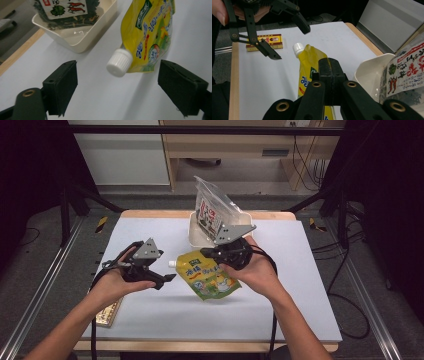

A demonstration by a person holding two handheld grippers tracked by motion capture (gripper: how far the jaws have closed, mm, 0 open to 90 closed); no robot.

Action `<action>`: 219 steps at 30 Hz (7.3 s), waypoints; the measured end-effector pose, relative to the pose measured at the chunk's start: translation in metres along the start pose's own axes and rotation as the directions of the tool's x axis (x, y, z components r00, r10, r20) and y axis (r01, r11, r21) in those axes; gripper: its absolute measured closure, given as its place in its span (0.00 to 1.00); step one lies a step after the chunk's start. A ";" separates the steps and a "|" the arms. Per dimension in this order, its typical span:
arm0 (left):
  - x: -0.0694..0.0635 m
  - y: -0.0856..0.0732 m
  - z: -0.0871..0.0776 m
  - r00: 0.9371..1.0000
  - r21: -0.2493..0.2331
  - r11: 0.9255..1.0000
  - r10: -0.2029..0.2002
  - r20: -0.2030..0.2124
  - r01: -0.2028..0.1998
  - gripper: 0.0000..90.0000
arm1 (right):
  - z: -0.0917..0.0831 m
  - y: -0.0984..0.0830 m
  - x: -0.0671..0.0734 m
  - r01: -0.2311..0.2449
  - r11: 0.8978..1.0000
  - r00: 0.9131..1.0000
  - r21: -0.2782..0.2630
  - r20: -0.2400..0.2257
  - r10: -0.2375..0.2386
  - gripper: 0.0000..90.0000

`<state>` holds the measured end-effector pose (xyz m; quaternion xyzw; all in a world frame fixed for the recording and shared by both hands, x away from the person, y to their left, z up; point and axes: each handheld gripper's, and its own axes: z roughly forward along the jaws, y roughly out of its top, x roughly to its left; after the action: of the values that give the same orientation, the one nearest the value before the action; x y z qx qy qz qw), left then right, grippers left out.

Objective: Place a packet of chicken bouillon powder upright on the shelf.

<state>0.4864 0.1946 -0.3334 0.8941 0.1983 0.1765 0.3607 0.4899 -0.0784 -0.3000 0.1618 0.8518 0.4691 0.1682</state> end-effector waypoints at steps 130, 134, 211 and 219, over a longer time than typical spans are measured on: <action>-0.051 -0.068 0.045 0.977 0.020 0.992 -0.118 -0.180 0.124 0.10 | -0.107 -0.004 -0.105 -0.520 0.823 0.806 0.230 0.452 0.383 1.00; -0.052 -0.080 0.043 0.973 0.022 0.991 -0.123 -0.194 0.130 0.10 | -0.105 0.001 -0.114 -0.564 0.800 0.772 0.204 0.473 0.424 1.00; -0.053 -0.107 0.048 0.960 0.050 0.983 -0.162 -0.227 0.178 0.10 | -0.001 0.029 -0.192 -0.780 0.626 0.513 0.024 0.597 0.617 1.00; -0.054 -0.106 0.049 0.962 0.054 0.984 -0.155 -0.223 0.171 0.10 | 0.011 0.032 -0.194 -0.791 0.612 0.503 0.015 0.587 0.635 1.00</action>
<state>0.4385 0.2106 -0.4516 0.8625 0.3159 0.2358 0.3173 0.6712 -0.1381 -0.2515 0.6456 0.6816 0.3058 0.1583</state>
